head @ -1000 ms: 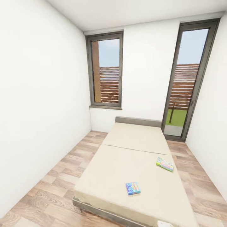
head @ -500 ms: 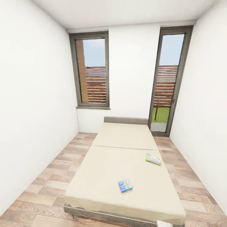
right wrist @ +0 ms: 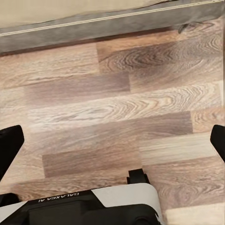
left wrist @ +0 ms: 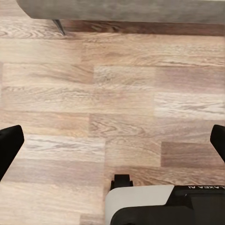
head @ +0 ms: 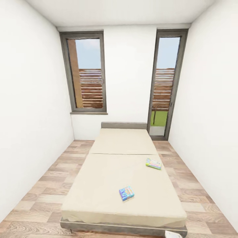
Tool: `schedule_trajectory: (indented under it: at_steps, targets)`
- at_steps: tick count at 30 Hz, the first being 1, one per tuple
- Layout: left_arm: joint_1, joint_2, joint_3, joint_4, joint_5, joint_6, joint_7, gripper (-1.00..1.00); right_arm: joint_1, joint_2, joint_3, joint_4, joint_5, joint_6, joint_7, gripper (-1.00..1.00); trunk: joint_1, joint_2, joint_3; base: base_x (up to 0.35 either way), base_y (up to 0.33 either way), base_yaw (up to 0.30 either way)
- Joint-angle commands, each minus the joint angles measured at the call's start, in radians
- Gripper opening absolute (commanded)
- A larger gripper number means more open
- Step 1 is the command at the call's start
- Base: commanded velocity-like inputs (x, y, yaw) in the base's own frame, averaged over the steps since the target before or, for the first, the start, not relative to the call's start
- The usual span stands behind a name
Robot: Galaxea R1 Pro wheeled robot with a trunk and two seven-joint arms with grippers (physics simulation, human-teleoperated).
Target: Put all the toys in the child's room - the three board games (two on the bed and one on the table), the two jigsaw puzzles on the table, and the tennis ball on the table - inside the toy box on the table in the child's room.
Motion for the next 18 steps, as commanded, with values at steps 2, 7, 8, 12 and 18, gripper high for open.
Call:
schedule_trajectory:
  at_steps: [2, 7, 8, 12, 18]
  targets:
    - [0.0, 0.0, -0.001, 0.0, 0.0, 0.0, -0.001, 1.0, 0.004, 0.0, -0.001, 0.001, 0.003, -0.02, -0.006, 1.0, 0.0, -0.001, -0.001, 0.0, 0.017, -0.015]
    - [0.0, 0.0, -0.001, 0.0, 0.0, 0.0, -0.001, 1.0, 0.006, 0.001, 0.003, 0.017, 0.009, -0.036, -0.008, 1.0, 0.0, -0.001, -0.001, 0.0, 0.005, -0.005]
    - [0.0, 0.0, -0.001, 0.0, 0.0, 0.0, -0.001, 1.0, 0.006, 0.001, 0.003, 0.02, 0.009, -0.038, -0.009, 1.0, 0.0, -0.001, -0.001, 0.0, 0.002, -0.002]
    - [0.0, 0.0, 0.0, 0.0, 0.0, 0.0, -0.001, 1.0, 0.007, 0.001, 0.002, 0.023, 0.003, -0.043, -0.01, 1.0, 0.0, -0.001, -0.001, 0.0, 0.0, 0.0]
    - [0.0, 0.0, 0.0, 0.0, 0.0, 0.0, -0.001, 1.0, 0.007, 0.009, 0.001, 0.022, -0.002, -0.041, -0.011, 1.0, 0.0, -0.001, -0.001, 0.0, 0.0, 0.0]
